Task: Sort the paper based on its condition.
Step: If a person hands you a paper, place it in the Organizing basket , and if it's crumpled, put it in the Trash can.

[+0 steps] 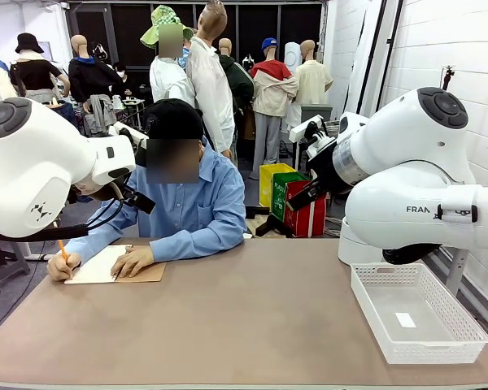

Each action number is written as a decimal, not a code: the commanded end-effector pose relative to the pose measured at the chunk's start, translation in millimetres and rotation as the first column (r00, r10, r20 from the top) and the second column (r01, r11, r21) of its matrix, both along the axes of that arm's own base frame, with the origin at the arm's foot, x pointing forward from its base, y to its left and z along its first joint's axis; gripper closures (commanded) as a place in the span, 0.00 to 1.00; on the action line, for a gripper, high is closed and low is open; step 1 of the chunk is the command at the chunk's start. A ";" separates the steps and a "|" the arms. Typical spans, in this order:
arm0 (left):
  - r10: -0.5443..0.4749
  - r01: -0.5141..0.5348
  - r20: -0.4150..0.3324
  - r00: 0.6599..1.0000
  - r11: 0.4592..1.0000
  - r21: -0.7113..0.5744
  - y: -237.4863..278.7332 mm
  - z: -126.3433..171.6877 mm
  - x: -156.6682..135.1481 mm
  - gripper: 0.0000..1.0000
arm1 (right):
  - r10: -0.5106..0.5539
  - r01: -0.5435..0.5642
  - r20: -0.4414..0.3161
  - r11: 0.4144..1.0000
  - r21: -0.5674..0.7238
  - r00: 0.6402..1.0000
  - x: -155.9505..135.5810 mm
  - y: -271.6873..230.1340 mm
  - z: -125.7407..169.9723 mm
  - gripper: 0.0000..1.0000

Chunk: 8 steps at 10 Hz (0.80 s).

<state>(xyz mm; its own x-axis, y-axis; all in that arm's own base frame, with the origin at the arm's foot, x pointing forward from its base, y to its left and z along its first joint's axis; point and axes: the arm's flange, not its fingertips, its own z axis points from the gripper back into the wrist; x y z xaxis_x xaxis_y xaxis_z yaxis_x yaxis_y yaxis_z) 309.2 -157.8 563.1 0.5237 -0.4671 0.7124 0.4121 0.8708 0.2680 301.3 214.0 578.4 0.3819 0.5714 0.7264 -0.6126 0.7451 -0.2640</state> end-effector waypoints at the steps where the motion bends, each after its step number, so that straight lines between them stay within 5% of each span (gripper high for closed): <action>1: -0.006 0.006 0.009 1.000 1.000 0.010 0.6 0.2 1.2 0.00 | -0.002 0.002 0.002 1.000 -0.005 1.000 -0.4 0.9 -0.4 0.00; 8: -0.006 0.006 0.009 1.000 1.000 0.010 0.6 0.2 1.2 0.00 | -0.002 0.002 0.002 1.000 -0.005 1.000 -0.4 0.9 -0.4 0.00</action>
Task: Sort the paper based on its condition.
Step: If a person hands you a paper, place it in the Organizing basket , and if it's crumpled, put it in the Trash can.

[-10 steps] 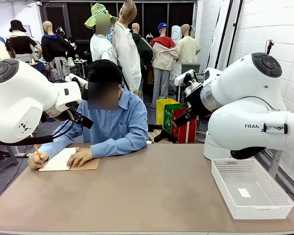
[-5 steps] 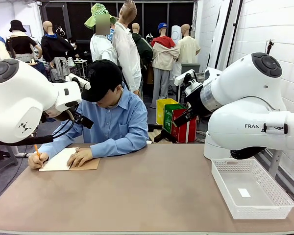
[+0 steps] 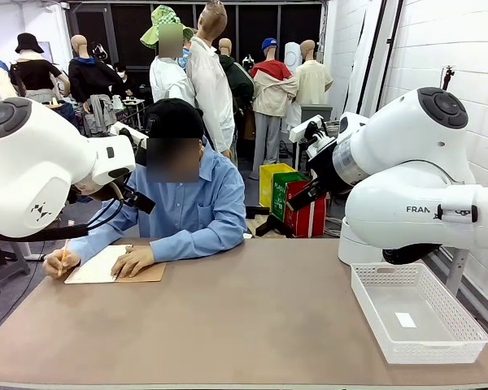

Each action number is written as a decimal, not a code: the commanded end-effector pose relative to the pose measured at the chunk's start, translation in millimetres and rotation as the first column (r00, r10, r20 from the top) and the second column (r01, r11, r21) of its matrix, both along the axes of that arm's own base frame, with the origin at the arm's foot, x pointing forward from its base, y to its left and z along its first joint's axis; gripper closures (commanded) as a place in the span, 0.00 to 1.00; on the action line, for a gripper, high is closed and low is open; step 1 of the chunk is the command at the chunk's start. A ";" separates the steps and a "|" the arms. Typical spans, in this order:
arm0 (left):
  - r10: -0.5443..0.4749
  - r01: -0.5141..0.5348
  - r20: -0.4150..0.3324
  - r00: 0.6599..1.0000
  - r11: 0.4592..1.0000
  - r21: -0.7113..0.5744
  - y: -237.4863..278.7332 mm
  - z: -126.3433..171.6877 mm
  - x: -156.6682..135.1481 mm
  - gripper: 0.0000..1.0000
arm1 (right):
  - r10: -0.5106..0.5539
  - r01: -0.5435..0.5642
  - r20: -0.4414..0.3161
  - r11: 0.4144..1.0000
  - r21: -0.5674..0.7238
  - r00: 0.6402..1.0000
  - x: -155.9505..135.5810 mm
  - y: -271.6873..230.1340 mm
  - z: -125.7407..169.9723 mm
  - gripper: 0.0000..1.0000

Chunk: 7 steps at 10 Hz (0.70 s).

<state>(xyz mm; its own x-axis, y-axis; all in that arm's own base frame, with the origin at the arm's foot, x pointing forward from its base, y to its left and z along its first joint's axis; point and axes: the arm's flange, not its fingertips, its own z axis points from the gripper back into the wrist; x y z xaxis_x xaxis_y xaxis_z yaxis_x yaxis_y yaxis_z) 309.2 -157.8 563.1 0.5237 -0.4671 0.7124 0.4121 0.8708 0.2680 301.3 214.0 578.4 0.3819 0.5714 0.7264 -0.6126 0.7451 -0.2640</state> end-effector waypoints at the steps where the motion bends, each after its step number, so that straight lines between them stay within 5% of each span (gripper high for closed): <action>1: -0.006 0.006 0.009 1.000 1.000 0.010 0.6 0.2 1.2 0.00 | -0.002 0.002 0.002 1.000 -0.005 1.000 -0.4 0.9 -0.4 0.00; 7: -0.006 0.006 0.009 1.000 1.000 0.010 0.6 0.2 1.2 0.00 | -0.002 0.002 0.002 1.000 -0.005 1.000 -0.4 0.9 -0.4 0.00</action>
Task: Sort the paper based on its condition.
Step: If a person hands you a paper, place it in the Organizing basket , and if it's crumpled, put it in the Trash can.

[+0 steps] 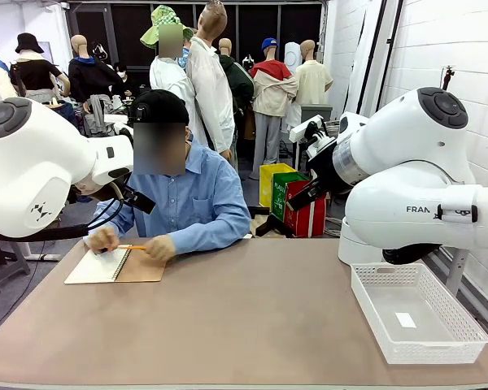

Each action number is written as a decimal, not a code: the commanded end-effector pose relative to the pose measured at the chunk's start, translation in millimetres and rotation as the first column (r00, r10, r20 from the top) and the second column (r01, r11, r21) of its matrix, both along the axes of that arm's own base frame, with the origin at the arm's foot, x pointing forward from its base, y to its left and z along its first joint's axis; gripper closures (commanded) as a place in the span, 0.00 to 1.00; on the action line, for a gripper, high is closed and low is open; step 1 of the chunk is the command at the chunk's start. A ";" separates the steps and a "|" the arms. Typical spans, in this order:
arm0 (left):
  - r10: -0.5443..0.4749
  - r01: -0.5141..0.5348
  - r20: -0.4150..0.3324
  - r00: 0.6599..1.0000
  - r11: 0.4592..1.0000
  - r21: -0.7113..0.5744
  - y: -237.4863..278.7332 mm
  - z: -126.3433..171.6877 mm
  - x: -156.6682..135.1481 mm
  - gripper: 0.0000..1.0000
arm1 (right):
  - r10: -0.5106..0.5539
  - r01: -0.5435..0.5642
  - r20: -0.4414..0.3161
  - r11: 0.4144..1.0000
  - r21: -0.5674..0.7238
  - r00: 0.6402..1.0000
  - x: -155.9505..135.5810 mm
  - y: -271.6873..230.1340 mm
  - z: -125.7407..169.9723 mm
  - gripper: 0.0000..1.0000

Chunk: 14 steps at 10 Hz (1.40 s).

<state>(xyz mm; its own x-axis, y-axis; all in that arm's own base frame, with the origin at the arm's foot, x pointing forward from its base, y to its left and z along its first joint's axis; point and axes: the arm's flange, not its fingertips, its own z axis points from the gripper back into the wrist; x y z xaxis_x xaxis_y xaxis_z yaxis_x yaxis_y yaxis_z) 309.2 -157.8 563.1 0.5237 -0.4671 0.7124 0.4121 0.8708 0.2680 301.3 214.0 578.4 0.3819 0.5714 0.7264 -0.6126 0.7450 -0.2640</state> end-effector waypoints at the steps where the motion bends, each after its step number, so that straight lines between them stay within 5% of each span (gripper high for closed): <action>1: -0.006 0.006 0.009 1.000 1.000 0.010 0.6 0.2 1.2 0.00 | -0.002 0.002 0.002 1.000 -0.005 1.000 -0.4 0.9 -0.4 0.00; 14: -0.006 0.006 0.009 1.000 1.000 0.010 0.6 0.2 1.2 0.00 | -0.002 0.002 0.002 1.000 -0.005 1.000 -0.4 0.9 -0.4 0.00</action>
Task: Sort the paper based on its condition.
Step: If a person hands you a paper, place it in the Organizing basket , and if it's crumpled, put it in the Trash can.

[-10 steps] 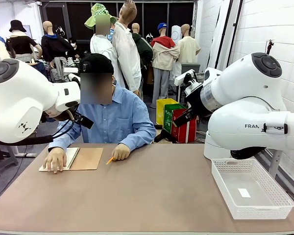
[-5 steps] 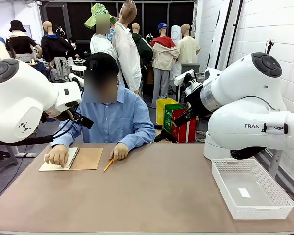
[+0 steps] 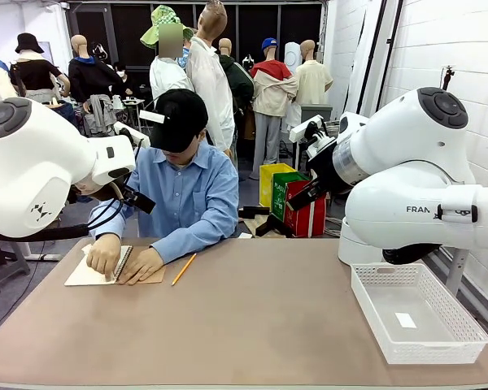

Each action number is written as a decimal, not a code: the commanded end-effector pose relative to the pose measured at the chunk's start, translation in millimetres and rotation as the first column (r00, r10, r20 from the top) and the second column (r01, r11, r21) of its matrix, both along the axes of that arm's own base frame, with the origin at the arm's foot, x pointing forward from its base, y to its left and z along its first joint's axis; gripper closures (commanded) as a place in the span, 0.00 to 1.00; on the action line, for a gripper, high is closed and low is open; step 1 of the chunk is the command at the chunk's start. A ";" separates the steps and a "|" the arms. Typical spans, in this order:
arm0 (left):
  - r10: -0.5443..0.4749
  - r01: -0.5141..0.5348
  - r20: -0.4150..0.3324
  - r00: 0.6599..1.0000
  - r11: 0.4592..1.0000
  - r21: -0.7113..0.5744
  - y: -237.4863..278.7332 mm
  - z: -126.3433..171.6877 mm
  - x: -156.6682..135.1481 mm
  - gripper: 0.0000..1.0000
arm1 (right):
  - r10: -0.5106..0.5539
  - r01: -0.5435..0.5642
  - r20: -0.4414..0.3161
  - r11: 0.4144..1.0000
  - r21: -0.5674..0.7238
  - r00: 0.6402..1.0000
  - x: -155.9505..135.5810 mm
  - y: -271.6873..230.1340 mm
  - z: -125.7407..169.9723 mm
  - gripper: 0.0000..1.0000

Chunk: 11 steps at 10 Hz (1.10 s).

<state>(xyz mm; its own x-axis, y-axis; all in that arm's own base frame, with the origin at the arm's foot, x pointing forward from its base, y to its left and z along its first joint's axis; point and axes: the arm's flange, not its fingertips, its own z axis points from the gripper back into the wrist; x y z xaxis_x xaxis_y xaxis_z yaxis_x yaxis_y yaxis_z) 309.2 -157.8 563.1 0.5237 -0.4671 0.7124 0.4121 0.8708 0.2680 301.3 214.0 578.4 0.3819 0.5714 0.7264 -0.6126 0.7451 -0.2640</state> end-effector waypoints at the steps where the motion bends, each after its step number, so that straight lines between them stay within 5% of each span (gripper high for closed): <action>1: -0.006 0.006 0.009 1.000 1.000 0.010 0.6 0.2 1.2 0.00 | -0.002 0.002 0.002 1.000 -0.005 1.000 -0.4 0.9 -0.4 0.00; 11: -0.006 0.006 0.009 1.000 1.000 0.010 0.6 0.2 1.2 0.00 | -0.002 0.002 0.002 1.000 -0.005 1.000 -0.4 0.9 -0.4 0.00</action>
